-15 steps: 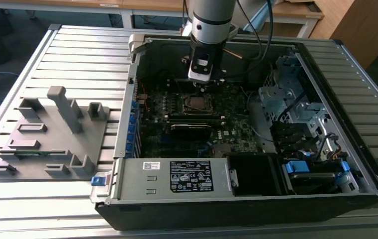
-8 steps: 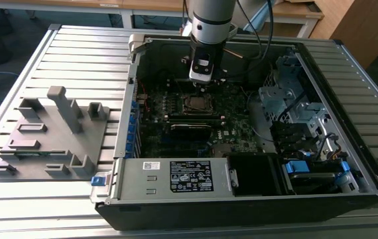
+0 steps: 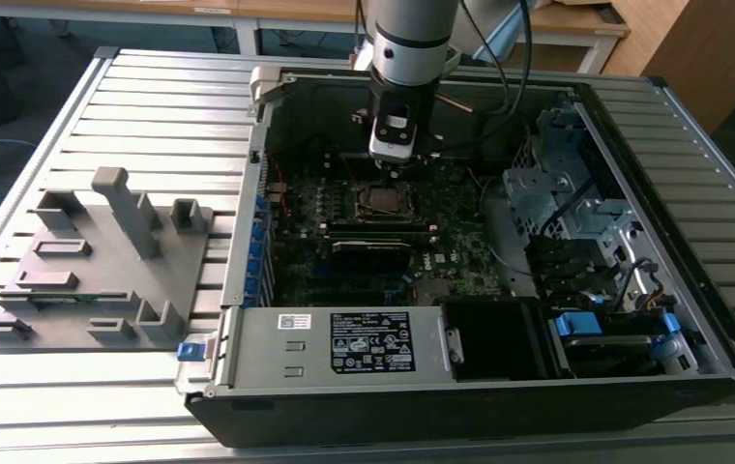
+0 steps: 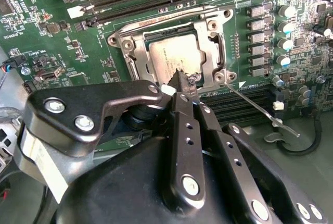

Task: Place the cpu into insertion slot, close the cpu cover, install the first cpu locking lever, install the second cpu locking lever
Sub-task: 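Close the cpu cover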

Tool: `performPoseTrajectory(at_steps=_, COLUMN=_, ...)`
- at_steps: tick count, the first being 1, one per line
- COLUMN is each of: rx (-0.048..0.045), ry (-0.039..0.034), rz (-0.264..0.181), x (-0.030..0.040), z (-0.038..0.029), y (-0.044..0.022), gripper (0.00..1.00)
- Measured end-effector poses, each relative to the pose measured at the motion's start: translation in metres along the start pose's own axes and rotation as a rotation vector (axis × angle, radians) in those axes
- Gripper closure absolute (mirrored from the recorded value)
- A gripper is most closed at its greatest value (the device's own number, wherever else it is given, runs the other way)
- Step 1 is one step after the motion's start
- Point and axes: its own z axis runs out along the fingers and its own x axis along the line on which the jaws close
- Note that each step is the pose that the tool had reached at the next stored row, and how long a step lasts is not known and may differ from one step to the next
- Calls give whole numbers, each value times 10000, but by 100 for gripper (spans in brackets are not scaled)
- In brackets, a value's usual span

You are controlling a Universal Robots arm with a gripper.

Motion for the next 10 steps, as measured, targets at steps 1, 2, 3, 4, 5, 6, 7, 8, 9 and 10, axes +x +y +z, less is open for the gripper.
performPoseTrajectory(at_steps=1, rx=1, ry=1, rz=-62, x=0, z=0, y=0, gripper=90)
performPoseTrajectory(at_steps=2, rx=2, ry=2, rz=-121, x=0, z=0, y=0, gripper=90)
performPoseTrajectory(at_steps=3, rx=1, ry=2, rz=-156, x=0, z=0, y=0, gripper=90)
performPoseTrajectory(at_steps=4, rx=1, ry=3, rz=-160, x=0, z=0, y=0, gripper=90)
performPoseTrajectory(at_steps=5, rx=1, ry=3, rz=-162, x=0, z=0, y=0, gripper=90)
performPoseTrajectory(at_steps=6, rx=1, ry=3, rz=-169, x=0, z=0, y=0, gripper=90)
performPoseTrajectory(at_steps=7, rx=2, ry=3, rz=-170, x=0, z=0, y=0, gripper=90)
performPoseTrajectory(at_steps=8, rx=2, ry=3, rz=-169, x=0, z=0, y=0, gripper=90)
performPoseTrajectory(at_steps=9, rx=1, ry=3, rz=-169, x=0, z=0, y=0, gripper=90)
performPoseTrajectory(at_steps=10, rx=1, ry=3, rz=-170, x=0, z=0, y=0, gripper=90)
